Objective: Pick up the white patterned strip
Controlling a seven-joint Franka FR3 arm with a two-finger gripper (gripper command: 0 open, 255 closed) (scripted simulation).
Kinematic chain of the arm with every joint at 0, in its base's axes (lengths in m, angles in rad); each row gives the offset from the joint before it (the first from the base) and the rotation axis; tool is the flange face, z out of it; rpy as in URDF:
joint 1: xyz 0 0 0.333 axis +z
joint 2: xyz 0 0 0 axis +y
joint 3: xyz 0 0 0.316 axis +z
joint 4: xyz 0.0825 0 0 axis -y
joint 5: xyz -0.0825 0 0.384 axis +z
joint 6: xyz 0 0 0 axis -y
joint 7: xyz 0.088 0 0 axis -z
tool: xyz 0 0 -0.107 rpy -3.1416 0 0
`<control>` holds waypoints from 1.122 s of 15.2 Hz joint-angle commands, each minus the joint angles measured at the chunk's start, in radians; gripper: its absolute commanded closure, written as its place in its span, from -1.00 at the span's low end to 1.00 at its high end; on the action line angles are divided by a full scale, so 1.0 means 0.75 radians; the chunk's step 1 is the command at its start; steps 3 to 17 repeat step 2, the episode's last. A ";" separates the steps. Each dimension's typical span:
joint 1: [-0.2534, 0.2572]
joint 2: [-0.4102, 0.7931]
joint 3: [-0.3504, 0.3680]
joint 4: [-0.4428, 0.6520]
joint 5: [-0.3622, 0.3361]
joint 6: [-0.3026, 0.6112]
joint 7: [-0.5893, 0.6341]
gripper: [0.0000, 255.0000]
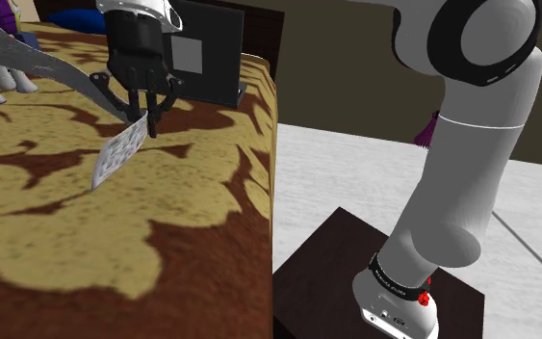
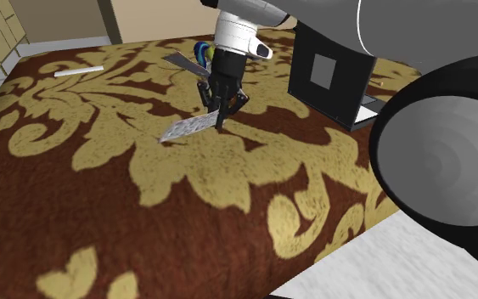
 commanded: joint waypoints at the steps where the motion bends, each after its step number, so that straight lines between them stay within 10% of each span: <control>1: 0.001 0.006 0.001 0.032 -0.002 -0.025 0.008 1.00; 17: 0.002 0.006 0.001 0.032 -0.002 -0.025 0.008 1.00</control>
